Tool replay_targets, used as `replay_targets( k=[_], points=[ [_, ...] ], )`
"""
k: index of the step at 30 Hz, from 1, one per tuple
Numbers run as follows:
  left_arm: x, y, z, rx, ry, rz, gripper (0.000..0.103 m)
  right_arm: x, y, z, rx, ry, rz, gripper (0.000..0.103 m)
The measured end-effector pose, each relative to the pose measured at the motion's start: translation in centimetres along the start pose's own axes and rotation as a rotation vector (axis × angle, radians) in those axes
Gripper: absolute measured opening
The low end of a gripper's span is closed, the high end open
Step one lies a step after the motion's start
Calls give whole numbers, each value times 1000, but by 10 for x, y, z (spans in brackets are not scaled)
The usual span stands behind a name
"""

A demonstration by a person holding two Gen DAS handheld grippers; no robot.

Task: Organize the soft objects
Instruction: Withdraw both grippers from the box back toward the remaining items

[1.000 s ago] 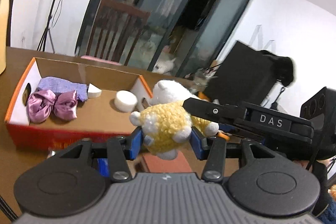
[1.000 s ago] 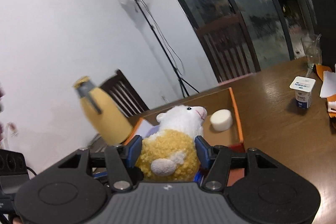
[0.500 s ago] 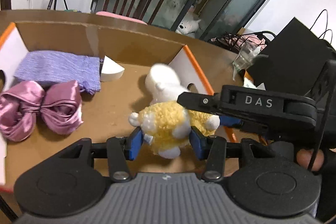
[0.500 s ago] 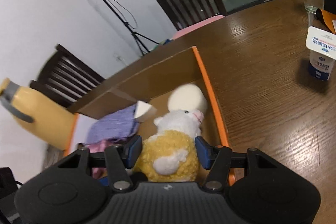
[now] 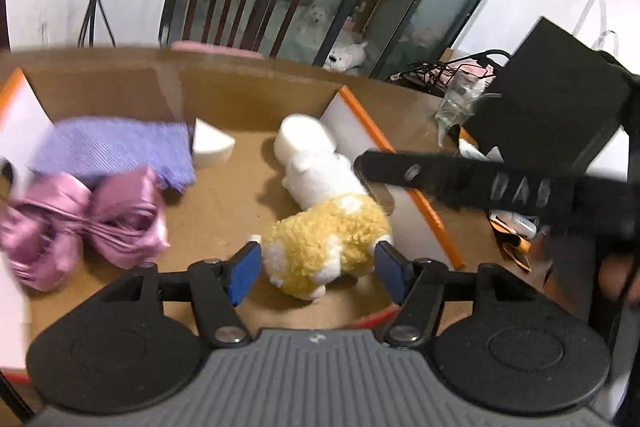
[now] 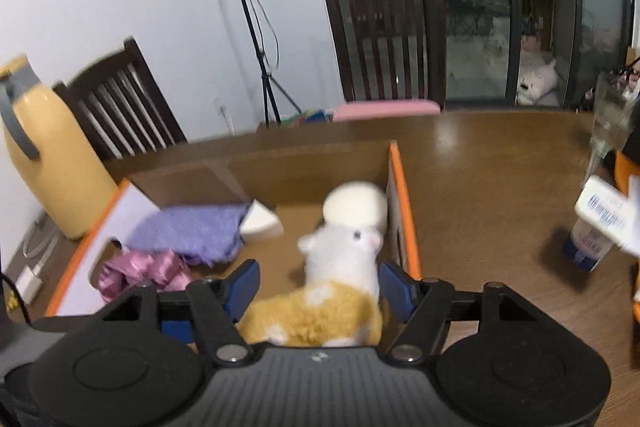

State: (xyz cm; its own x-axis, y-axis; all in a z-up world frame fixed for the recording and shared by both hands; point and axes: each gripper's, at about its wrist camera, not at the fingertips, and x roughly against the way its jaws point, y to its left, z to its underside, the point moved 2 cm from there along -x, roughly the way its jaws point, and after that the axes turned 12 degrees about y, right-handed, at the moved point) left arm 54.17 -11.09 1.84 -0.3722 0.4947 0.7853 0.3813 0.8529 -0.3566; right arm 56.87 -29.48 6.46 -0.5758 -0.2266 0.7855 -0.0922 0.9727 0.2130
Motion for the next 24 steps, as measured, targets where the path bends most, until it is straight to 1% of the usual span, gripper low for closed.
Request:
replay_targets(
  k=[2, 4, 7, 9, 11, 15, 18, 20, 24],
  points=[
    [29, -5, 4, -35, -40, -56, 68, 26, -2, -2, 7, -37, -8, 68],
    [59, -9, 9, -50, -81, -108, 68, 55, -1, -3, 22, -73, -5, 72],
    [109, -16, 17, -64, -157, -205, 74, 95, 2, 2, 51, -113, 0, 73],
    [140, -23, 25, -69, -206, -257, 75, 123, 2, 7, 53, -136, -20, 74],
    [174, -32, 37, -88, -253, -293, 82, 154, 2, 15, 69, -166, -35, 77],
    [221, -49, 63, -110, -313, -323, 84, 203, 10, 36, 112, -231, -29, 81],
    [243, -60, 87, -117, -345, -340, 85, 229, 16, 54, 140, -262, -38, 83],
    [256, -68, 109, -118, -376, -349, 87, 246, 21, 74, 174, -297, -31, 83],
    [275, -91, 163, -170, -451, -344, 88, 269, 30, 123, 237, -360, -37, 85]
  ],
)
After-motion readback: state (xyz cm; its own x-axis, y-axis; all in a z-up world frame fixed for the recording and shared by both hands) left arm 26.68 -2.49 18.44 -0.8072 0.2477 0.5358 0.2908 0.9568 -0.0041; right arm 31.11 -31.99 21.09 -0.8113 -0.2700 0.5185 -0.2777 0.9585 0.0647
